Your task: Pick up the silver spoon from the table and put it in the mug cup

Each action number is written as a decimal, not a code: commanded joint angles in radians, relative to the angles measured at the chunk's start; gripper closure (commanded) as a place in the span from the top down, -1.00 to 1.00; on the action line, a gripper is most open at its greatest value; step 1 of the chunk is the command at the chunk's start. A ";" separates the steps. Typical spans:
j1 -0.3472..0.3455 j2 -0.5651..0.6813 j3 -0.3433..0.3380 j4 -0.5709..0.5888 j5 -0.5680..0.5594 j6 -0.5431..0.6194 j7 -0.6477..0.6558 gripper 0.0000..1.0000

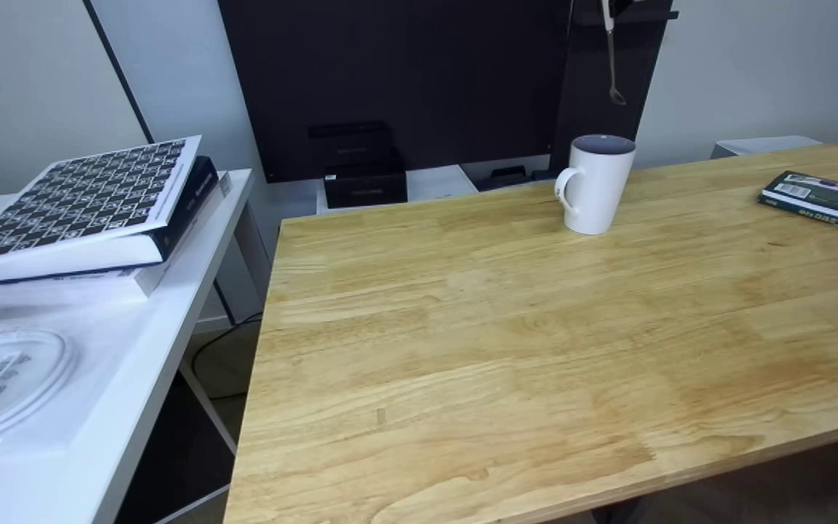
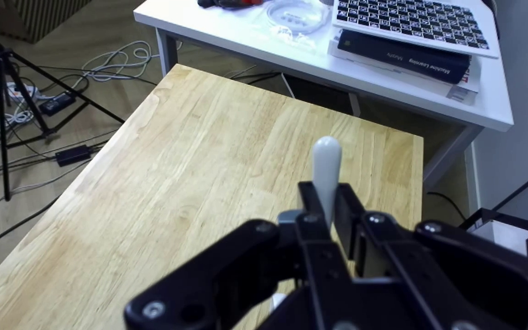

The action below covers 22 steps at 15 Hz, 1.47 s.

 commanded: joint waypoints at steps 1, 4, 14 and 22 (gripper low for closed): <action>-0.006 0.079 -0.004 0.100 0.016 -0.039 0.020 -0.93; -0.008 0.118 -0.003 0.133 0.015 -0.038 0.023 -0.93; -0.024 0.196 0.001 0.184 0.055 -0.032 0.031 -0.93; -0.042 0.218 -0.006 0.187 0.097 -0.038 0.048 -0.93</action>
